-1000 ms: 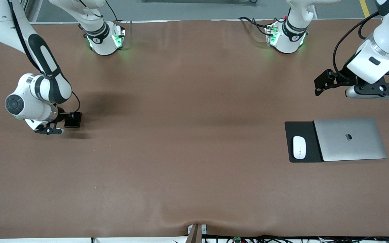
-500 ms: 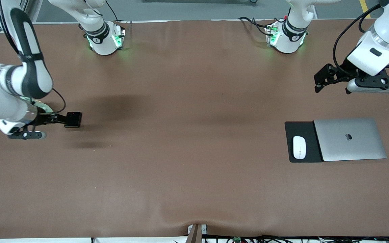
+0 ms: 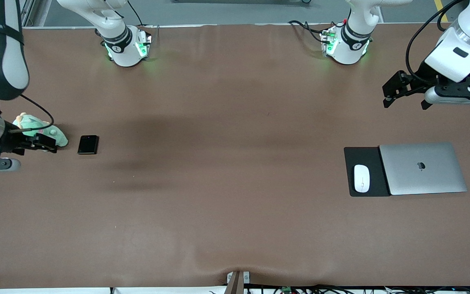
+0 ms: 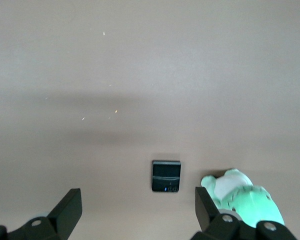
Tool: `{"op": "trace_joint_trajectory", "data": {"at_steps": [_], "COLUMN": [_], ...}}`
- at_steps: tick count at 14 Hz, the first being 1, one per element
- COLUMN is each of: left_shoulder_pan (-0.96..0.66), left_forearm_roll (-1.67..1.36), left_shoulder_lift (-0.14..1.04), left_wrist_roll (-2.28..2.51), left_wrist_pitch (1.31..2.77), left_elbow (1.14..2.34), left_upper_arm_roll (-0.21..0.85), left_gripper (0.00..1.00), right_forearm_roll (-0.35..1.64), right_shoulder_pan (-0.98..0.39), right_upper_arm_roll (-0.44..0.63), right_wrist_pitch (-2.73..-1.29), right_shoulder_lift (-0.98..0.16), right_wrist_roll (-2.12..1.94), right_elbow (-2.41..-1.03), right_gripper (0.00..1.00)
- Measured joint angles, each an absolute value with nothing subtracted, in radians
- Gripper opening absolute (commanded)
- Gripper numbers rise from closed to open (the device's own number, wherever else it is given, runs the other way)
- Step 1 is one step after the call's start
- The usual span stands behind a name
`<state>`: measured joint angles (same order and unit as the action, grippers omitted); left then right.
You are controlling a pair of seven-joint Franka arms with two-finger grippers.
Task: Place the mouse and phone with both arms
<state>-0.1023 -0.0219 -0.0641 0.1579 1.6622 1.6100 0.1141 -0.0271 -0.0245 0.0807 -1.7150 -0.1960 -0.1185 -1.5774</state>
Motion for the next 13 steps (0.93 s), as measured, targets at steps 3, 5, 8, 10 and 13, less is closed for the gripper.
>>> {"op": "trace_joint_trajectory", "data": {"at_steps": [3,5,8,10,13], "left_shoulder_pan": [-0.167,-0.201,-0.196,-0.194,-0.187], "left_forearm_roll": [-0.022,-0.022,-0.022,-0.022,-0.022], "left_shoulder_lift": [-0.070,-0.070,-0.071,-0.071,-0.071], "left_wrist_roll": [0.158,0.158,0.158,0.158,0.158], "left_wrist_pitch": [1.653,1.647,1.645,1.645,1.645], "left_elbow": [1.611,1.612,1.615,1.621,1.627], "left_upper_arm_roll": [0.043,0.005,-0.006,-0.006,0.003], "left_gripper": [1.00,1.00,1.00,1.00,1.00], "right_forearm_roll": [-0.027,-0.027,-0.021,-0.011,0.002], "right_shoulder_pan": [-0.038,-0.038,-0.037,-0.037,-0.037], "right_upper_arm_roll": [0.080,0.080,0.084,0.084,0.085], "right_wrist_pitch": [-1.640,-1.620,-1.615,-1.619,-1.641], "right_shoulder_lift": [-0.146,-0.097,-0.083,-0.088,-0.089], "right_wrist_roll": [-0.089,-0.089,-0.089,-0.092,-0.134], "right_elbow": [-1.524,-1.521,-1.523,-1.530,-1.546], "right_gripper": [1.00,1.00,1.00,1.00,1.00]}}
